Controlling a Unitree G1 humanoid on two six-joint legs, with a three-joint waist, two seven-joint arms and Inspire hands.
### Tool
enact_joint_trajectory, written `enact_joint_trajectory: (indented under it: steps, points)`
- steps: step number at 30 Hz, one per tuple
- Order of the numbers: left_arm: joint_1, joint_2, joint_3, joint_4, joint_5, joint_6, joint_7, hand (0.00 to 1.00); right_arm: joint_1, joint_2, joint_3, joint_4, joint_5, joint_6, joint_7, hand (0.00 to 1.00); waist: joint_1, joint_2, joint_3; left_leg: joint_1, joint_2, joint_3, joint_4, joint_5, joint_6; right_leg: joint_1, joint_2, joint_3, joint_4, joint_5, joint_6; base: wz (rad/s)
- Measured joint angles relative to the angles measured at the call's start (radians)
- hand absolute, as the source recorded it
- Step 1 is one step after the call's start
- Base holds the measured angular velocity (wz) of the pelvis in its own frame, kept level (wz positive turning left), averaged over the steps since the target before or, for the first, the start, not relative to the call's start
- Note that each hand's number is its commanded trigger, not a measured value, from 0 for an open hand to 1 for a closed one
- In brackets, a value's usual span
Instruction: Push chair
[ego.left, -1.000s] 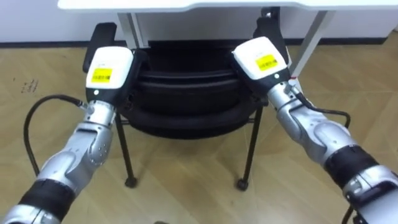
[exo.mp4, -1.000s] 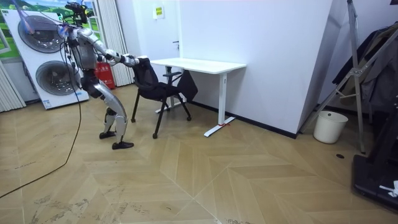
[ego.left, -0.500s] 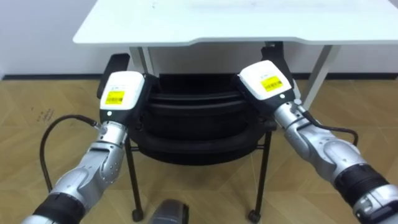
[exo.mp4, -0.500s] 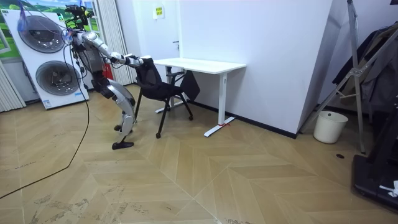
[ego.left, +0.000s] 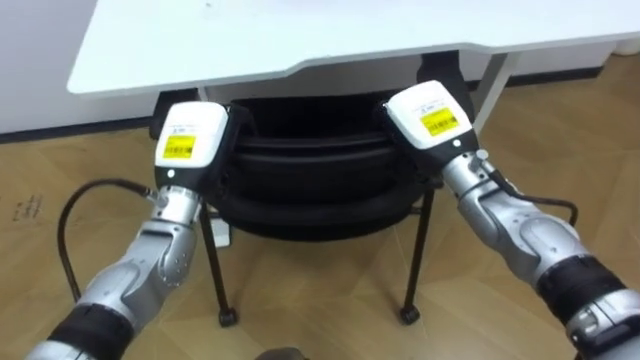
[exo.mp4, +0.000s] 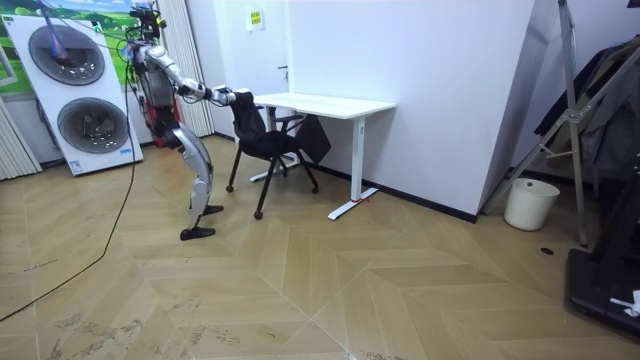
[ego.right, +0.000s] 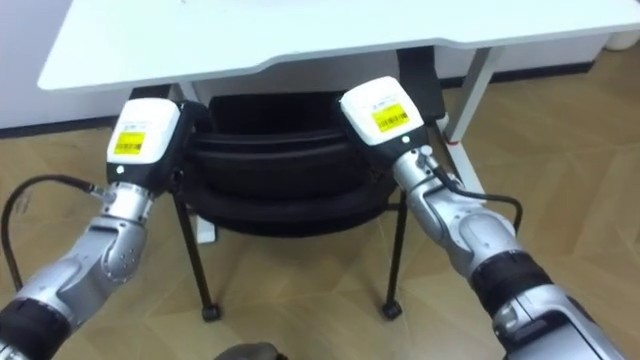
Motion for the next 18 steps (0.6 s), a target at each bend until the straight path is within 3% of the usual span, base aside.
enact_joint_trajectory:
  steps: [2,7,8,13,18]
  points:
    - [-0.015,0.02,-0.001,-0.015,0.004,-0.001,-0.015,1.0,0.0,0.004,-0.001,-0.002,0.016,0.006,-0.005,1.0,0.003,-0.021,0.0003,0.001,0.005,0.018,-0.003,-0.009,0.012,-0.004,0.001,0.014,-0.011,0.007,0.004,-0.16]
    - [-0.022,0.033,0.006,-0.024,0.004,-0.004,-0.035,1.0,-0.001,0.015,-0.001,-0.007,0.025,0.018,-0.004,1.0,0.031,-0.025,0.0018,0.014,0.03,0.045,-0.004,-0.028,0.016,-0.002,0.009,0.008,-0.037,0.036,0.003,-0.27]
    - [-0.025,0.037,0.007,-0.026,0.004,-0.005,-0.037,1.0,-0.002,0.017,-0.001,-0.007,0.025,0.021,-0.004,1.0,0.041,-0.024,0.0016,0.015,0.042,0.053,-0.01,-0.026,0.017,-0.002,0.018,0.005,-0.055,0.049,0.001,-0.26]
    - [-0.02,0.044,0.024,-0.05,0.005,0.002,-0.063,1.0,-0.003,0.027,0.0,-0.014,0.026,0.035,-0.004,1.0,0.046,-0.024,0.0013,0.014,0.057,0.051,-0.028,-0.015,0.01,0.004,0.035,-0.013,-0.094,0.072,-0.006,-0.08]
    - [-0.001,0.048,0.04,-0.069,0.007,0.002,-0.068,1.0,0.015,0.028,0.002,-0.063,0.015,0.059,0.018,1.0,0.042,-0.03,-0.0008,0.023,0.053,0.044,-0.084,0.016,0.002,0.012,0.034,-0.042,-0.138,0.093,-0.015,0.04]
